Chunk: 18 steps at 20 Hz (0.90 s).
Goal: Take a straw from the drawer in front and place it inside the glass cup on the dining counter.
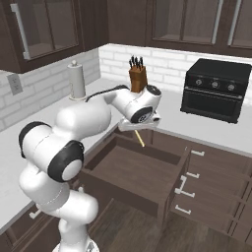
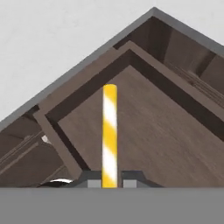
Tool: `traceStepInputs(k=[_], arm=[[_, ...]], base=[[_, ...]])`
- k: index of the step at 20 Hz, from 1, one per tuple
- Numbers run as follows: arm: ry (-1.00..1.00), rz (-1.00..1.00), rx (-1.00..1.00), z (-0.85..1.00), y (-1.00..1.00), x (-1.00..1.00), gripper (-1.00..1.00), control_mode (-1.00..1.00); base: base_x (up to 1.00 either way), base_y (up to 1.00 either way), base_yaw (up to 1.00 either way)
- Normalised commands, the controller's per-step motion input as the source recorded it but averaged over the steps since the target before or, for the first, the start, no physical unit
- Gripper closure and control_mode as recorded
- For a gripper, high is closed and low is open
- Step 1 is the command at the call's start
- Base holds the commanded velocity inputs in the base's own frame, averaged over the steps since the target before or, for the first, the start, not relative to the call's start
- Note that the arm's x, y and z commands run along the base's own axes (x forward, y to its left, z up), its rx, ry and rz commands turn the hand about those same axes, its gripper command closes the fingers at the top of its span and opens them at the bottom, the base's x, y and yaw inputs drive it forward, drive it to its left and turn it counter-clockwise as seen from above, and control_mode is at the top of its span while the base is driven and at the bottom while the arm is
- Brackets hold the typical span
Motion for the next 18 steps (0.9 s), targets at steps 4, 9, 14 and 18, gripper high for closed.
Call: traceStepInputs(k=[4, 9, 14, 18], arm=[[0.27, -0.21, 0.01, 1.00, 0.09, 0.00, 1.00, -1.00], [0.16, -0.21, 0.00, 1.00, 0.17, -0.17, 1.00, -1.00], [0.00, -0.16, -0.03, 0.97, 0.15, -0.38, 1.00, -1.00], [0.00, -0.12, 0.00, 0.73, 0.06, -0.53, 1.00, -1.00]], base=[[0.00, 0.00, 0.00], [0.00, 0.00, 0.00], [0.00, 0.00, 0.00], [0.00, 0.00, 0.00]])
